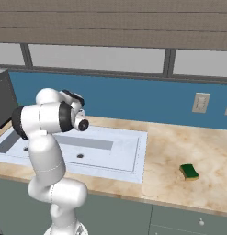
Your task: Soak the sponge with water for a few seconds and then drop it inside the sink.
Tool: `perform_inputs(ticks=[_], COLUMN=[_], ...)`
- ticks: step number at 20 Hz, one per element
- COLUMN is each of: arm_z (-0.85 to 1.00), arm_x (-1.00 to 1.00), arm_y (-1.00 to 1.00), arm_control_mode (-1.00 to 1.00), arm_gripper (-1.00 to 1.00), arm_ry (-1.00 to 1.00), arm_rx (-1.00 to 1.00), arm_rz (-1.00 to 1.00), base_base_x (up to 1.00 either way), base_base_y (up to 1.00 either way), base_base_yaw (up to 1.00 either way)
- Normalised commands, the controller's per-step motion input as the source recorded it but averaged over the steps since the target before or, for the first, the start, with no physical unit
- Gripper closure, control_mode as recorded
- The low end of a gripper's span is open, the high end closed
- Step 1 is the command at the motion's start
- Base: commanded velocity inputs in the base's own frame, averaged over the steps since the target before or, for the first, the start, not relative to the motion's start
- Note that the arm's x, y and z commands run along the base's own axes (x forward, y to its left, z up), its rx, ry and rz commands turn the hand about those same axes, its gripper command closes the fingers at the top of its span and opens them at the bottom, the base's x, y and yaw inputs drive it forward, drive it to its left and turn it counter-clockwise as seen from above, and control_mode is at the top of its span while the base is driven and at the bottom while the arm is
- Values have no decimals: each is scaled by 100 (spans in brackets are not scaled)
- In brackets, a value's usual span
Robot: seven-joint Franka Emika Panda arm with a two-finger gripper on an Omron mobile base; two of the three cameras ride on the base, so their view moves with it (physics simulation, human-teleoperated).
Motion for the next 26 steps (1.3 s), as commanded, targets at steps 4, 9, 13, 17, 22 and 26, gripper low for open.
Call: perform_inputs(ticks=[4, 9, 13, 17, 22, 26], arm_z=[-6, -10, -9, -8, -11, -17], arm_x=[16, 22, 25, 24, 22, 20], arm_y=[0, 5, 9, 9, 8, 6], arm_control_mode=[-100, -100, -100, -100, -100, -100], arm_gripper=[-100, -100, -100, -100, -100, -100], arm_ry=[0, 0, 0, 0, 0, 0], arm_rx=[0, 0, 0, 0, 0, 0], arm_rz=[0, 0, 0, 0, 0, 0], base_base_x=[0, 0, 0, 0, 0, 0], base_base_y=[0, 0, 0, 0, 0, 0], base_base_yaw=[0, 0, 0, 0, 0, 0])
